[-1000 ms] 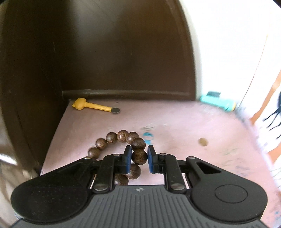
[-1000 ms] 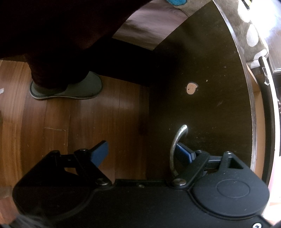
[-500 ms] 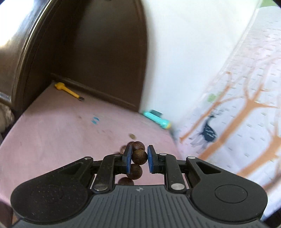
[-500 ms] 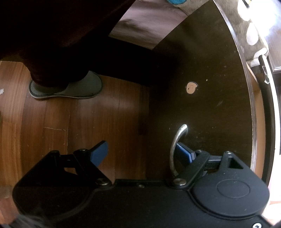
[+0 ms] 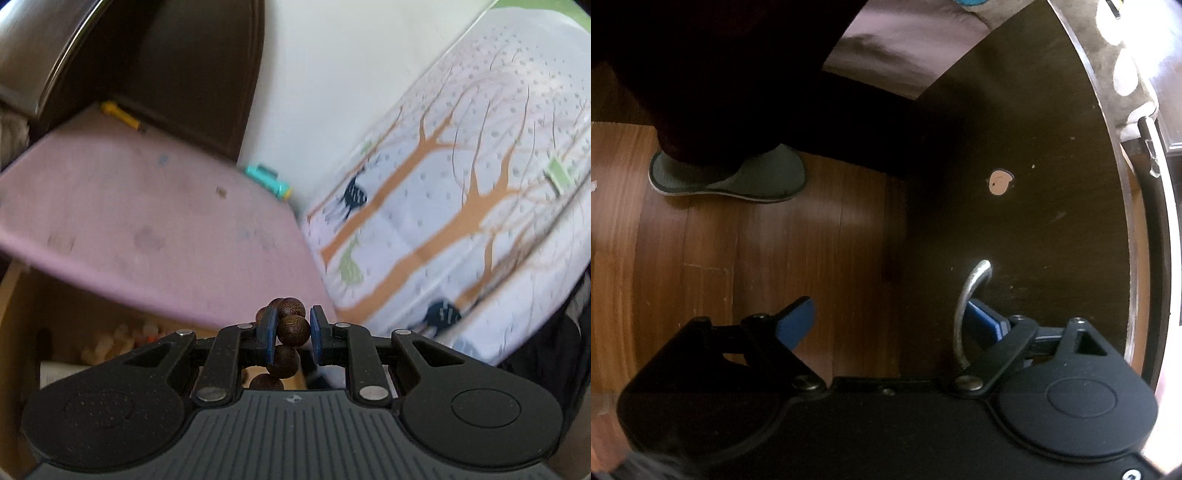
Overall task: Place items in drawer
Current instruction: 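Carry the bracelet over the open drawer and open the left gripper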
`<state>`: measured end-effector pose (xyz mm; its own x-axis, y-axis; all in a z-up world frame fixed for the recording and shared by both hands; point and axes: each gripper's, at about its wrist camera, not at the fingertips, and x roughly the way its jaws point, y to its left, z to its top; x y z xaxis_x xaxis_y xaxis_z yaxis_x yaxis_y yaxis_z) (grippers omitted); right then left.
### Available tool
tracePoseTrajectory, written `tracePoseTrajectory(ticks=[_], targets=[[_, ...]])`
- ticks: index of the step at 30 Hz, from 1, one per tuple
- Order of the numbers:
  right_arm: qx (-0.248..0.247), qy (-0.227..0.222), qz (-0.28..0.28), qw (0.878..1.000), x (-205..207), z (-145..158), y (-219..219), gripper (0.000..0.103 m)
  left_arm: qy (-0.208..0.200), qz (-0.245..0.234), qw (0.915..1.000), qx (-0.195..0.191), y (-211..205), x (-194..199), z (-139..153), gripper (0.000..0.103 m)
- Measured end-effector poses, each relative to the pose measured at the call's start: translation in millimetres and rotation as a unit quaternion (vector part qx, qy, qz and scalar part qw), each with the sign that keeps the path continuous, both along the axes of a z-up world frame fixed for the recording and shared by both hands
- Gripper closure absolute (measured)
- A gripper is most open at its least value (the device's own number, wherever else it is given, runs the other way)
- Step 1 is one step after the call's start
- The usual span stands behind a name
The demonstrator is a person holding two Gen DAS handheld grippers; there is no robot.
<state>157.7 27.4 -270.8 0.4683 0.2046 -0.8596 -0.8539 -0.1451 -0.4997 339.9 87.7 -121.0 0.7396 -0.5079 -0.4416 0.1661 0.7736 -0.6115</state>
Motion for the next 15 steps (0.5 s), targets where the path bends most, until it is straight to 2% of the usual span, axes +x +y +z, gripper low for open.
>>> tracePoseTrajectory(ticks=[2, 7, 10, 15], targets=[[0.0, 0.0, -0.001, 1.0, 0, 0, 0, 0.013, 0.024, -0.004, 0.9997, 0.011, 5, -1, -16, 0.086], [-0.005, -0.002, -0.005, 1.0, -1, -3, 1, 0.01, 0.083, 0.009, 0.9942, 0.067, 22, 7, -54, 0.086], [-0.009, -0.001, -0.01, 1.0, -1, -5, 4, 0.009, 0.101, 0.017, 0.9874, 0.121, 24, 12, -67, 0.086], [-0.015, -0.005, -0.017, 1.0, -2, -6, 7, 0.007, 0.129, -0.003, 0.9763, 0.174, 11, 23, -92, 0.086]])
